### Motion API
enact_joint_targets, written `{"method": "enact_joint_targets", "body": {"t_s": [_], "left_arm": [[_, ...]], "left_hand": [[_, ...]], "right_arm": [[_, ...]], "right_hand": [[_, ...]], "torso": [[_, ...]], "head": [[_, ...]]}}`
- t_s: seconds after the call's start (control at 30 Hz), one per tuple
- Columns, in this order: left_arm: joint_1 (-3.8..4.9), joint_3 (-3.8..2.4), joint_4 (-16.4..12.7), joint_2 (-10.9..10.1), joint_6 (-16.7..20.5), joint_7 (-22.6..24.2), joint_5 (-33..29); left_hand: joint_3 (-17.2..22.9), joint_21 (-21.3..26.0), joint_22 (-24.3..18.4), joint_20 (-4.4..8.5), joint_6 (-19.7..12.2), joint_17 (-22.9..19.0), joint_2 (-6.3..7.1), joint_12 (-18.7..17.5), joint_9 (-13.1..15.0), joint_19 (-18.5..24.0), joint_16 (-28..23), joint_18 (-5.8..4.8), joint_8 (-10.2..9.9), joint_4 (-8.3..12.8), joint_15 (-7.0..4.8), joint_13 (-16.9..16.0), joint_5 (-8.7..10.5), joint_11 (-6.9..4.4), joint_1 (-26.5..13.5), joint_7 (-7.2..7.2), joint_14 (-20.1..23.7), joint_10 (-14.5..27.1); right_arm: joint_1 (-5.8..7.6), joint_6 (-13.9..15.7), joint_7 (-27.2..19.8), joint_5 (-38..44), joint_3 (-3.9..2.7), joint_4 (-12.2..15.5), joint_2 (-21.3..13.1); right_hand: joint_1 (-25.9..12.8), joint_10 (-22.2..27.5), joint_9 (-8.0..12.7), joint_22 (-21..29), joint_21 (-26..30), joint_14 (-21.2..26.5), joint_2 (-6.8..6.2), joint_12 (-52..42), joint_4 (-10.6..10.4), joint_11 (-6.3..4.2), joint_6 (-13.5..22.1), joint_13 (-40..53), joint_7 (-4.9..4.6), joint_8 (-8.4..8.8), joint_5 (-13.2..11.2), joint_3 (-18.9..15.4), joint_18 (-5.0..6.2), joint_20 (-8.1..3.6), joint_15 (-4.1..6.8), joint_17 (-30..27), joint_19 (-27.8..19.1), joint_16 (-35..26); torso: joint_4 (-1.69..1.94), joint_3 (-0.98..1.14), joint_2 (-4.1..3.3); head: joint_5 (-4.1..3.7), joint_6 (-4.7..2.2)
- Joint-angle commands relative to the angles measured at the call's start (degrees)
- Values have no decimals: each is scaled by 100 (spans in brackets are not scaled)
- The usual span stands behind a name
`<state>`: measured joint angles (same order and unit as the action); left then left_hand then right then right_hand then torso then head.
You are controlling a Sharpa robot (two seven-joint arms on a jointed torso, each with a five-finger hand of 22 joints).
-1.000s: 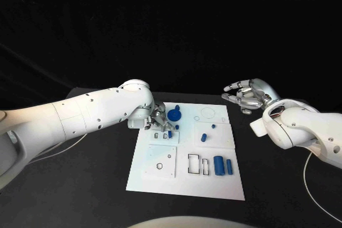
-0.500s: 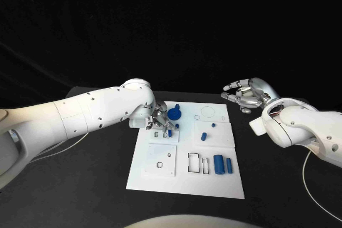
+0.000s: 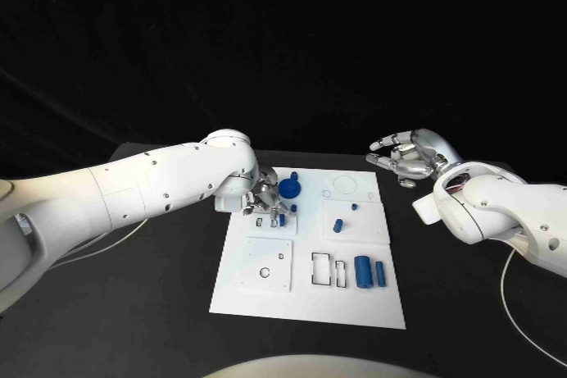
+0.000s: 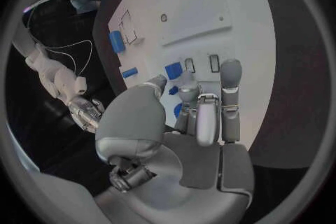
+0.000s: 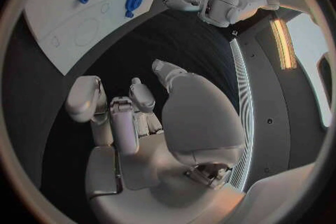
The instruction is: Assemble the parts on the task board
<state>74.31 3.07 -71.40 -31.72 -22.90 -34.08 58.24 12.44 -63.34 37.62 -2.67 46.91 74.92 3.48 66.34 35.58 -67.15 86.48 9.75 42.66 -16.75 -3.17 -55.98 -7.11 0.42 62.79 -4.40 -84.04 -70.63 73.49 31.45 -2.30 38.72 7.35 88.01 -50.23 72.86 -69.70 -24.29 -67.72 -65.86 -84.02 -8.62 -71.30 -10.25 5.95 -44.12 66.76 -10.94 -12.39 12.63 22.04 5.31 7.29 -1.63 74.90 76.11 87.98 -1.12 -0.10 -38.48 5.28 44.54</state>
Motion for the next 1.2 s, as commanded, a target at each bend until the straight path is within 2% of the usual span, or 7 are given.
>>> {"method": "enact_joint_targets", "body": {"t_s": [0.03,0.67,0.87,1.0,1.03,1.13,1.2], "left_arm": [[4,-1,-9,24,-161,60,-69],[2,0,36,50,-194,151,-154],[2,0,48,42,-117,196,-292],[2,0,55,38,-86,222,-381],[2,0,57,37,-78,231,-414],[2,0,62,36,-54,260,-500],[2,0,63,33,-42,272,-542]], "left_hand": [[32,-24,5,6,-35,768,-2,-21,8,41,19,-55,-40,-2,-7,0,-35,-19,62,5,-388,35],[256,-49,21,-6,-26,780,27,-58,43,80,23,-54,-99,-2,4,45,-30,-11,325,-3,-387,72],[696,-88,50,-5,-18,791,-28,-79,85,106,28,-53,-164,2,-3,67,-20,-20,592,5,-389,84],[1639,-123,76,18,-92,806,7,-169,165,127,33,-52,-196,228,-40,149,-33,-45,1233,26,-391,155],[2118,-136,80,14,-111,813,176,-214,233,144,34,-51,-174,249,-23,198,-19,-17,1265,3,-392,164],[3117,-184,110,-2,-168,821,427,-309,412,166,37,-52,-89,533,13,307,-26,11,1222,-24,-392,173],[3291,-199,122,-10,-182,819,491,-316,463,172,36,-55,-66,611,14,320,-16,3,1137,-41,-391,166]], "right_arm": [[-6,-102,27,73,-2,-10,12],[-28,-120,43,111,-1,-73,54],[-34,-124,52,118,1,-87,63],[-37,-128,67,134,1,-92,64],[-38,-130,71,137,1,-94,65],[-40,-133,78,143,2,-101,67],[-41,-134,80,144,2,-105,69]], "right_hand": [[21,35,8,6,27,-445,-1,14,-24,-21,-24,-3,23,-37,31,4,90,-12,31,920,-35,-26],[28,38,11,10,34,-444,0,16,-27,-22,-25,-8,24,-46,69,7,91,-13,33,916,-35,-28],[28,38,11,10,34,-444,0,16,-27,-22,-25,-8,24,-46,69,7,91,-13,33,916,-35,-28],[29,38,11,14,40,-443,0,15,-29,-22,-26,-8,24,-50,79,8,92,-14,33,910,-37,-31],[30,39,12,20,47,-442,1,16,-29,-22,-27,-10,25,-51,84,8,93,-14,34,907,-41,-32],[36,40,13,21,51,-441,1,16,-30,-23,-29,-11,26,-58,111,11,93,-15,35,904,-40,-34],[41,39,15,19,50,-441,0,15,-30,-24,-29,-11,26,-64,134,13,93,-16,35,900,-38,-36]], "torso": [[-6,-1,-2],[-3,1,-2],[-4,1,-1],[-1,0,-5],[-1,0,-5],[-2,0,-2],[-3,0,-1]], "head": [[4,8],[1,18],[3,25],[5,34],[5,34],[10,38],[11,40]]}}
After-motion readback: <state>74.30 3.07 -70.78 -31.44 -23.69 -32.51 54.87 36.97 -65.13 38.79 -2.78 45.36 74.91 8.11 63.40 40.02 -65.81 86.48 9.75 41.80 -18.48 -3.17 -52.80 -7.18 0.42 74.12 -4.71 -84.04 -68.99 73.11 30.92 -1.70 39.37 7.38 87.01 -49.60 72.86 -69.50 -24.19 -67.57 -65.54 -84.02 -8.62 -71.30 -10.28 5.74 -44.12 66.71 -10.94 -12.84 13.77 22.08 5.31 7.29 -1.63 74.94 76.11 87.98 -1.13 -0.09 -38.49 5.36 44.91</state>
